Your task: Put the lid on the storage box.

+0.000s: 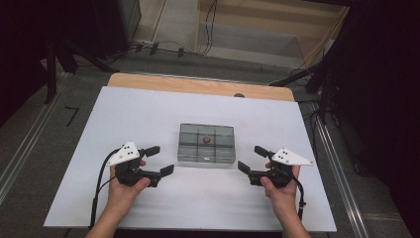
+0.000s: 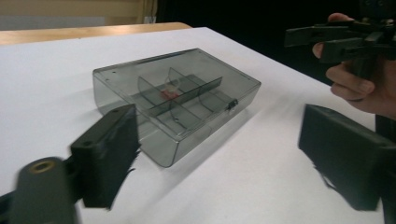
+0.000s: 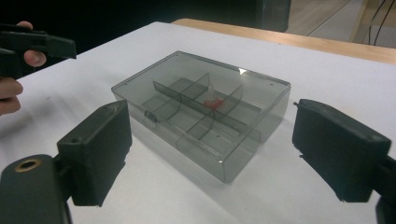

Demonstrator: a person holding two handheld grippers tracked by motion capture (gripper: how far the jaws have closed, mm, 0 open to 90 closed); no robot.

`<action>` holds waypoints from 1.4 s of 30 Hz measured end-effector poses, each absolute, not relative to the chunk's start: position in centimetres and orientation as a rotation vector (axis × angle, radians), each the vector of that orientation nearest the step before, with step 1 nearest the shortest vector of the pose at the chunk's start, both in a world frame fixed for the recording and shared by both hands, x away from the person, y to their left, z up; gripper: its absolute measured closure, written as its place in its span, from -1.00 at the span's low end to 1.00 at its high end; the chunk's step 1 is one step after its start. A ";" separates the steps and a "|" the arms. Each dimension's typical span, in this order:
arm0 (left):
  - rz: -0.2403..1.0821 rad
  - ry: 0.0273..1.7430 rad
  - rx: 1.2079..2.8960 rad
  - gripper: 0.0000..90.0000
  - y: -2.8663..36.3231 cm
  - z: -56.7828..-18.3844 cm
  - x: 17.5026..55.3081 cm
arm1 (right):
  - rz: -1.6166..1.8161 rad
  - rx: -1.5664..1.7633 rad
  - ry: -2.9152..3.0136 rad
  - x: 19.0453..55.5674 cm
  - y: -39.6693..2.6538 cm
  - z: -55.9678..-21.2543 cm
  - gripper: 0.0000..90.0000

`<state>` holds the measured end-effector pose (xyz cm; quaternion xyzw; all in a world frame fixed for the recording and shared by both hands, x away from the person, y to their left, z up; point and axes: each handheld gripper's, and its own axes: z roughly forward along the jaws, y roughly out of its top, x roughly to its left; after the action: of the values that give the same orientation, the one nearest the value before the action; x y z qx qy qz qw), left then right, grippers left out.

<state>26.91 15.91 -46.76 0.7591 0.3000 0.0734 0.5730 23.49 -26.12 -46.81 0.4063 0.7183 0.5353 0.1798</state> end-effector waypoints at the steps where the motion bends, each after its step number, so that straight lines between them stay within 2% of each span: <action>1: 0.171 0.700 1.778 -0.84 16.0 -46.7 26.9 | 1.509 1.153 2.026 23.4 -26.3 -46.9 -0.80; 6: 0.173 0.690 1.781 -0.95 16.6 -46.7 26.6 | 1.505 1.165 2.018 23.0 -27.1 -47.1 -0.81; 29: 0.205 0.742 1.714 -1.00 21.1 -46.6 24.7 | 1.491 1.218 1.955 19.8 -32.1 -47.5 -0.90; 31: 0.211 0.754 1.707 -1.00 21.6 -46.5 24.5 | 1.489 1.218 1.964 19.6 -32.3 -47.6 -1.00; 42: 0.247 0.785 1.722 -1.00 23.3 -46.6 24.1 | 1.456 1.244 1.965 18.6 -34.2 -48.1 -1.00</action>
<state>24.12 23.28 -46.55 0.7363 0.3356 0.1054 0.5781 18.63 -34.15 -48.14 0.4443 0.7020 0.5203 0.1976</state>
